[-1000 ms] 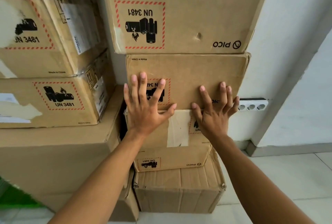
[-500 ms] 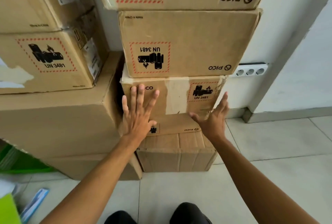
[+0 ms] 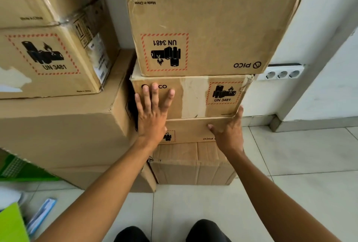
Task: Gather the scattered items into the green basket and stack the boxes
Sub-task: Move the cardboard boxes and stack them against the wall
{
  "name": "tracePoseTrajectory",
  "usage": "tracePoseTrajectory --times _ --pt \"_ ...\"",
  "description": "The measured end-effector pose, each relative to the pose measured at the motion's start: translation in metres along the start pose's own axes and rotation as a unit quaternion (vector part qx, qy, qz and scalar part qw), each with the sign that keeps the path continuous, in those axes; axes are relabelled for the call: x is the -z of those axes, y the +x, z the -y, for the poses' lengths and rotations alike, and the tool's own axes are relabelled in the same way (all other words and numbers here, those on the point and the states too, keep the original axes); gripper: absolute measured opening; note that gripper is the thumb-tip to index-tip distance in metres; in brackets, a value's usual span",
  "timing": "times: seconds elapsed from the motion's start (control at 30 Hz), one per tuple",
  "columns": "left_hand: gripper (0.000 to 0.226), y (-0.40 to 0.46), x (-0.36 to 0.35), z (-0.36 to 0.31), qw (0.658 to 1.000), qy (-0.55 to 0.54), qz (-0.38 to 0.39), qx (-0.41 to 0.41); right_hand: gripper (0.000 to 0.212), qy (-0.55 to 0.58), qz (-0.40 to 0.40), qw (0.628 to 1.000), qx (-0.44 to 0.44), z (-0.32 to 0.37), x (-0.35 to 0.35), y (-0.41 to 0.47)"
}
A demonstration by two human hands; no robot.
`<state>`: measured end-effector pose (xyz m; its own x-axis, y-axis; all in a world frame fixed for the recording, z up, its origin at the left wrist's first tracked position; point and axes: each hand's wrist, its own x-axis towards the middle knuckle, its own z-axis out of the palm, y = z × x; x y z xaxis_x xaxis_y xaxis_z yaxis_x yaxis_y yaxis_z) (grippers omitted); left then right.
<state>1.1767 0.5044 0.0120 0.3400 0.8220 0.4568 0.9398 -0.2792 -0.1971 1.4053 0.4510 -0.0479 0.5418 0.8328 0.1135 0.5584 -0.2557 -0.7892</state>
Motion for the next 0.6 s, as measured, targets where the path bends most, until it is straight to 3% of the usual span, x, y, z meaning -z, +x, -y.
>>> tracePoseTrajectory --times 0.17,0.43,0.5,0.6 --pt "0.124 -0.022 0.013 0.008 0.996 -0.032 -0.072 -0.031 0.113 -0.09 -0.057 0.993 -0.044 0.004 -0.022 -0.061" --pt "0.07 -0.111 0.027 0.054 0.977 -0.112 -0.18 0.01 0.105 -0.098 0.002 0.991 0.097 0.038 -0.064 -0.136" --pt "0.064 -0.154 0.021 0.077 0.971 -0.12 -0.202 0.046 0.11 -0.096 0.043 0.986 0.129 0.046 -0.075 -0.153" --pt "0.077 -0.203 0.011 0.113 0.978 -0.117 -0.142 0.095 0.118 -0.124 0.087 0.976 0.158 0.052 -0.094 -0.176"
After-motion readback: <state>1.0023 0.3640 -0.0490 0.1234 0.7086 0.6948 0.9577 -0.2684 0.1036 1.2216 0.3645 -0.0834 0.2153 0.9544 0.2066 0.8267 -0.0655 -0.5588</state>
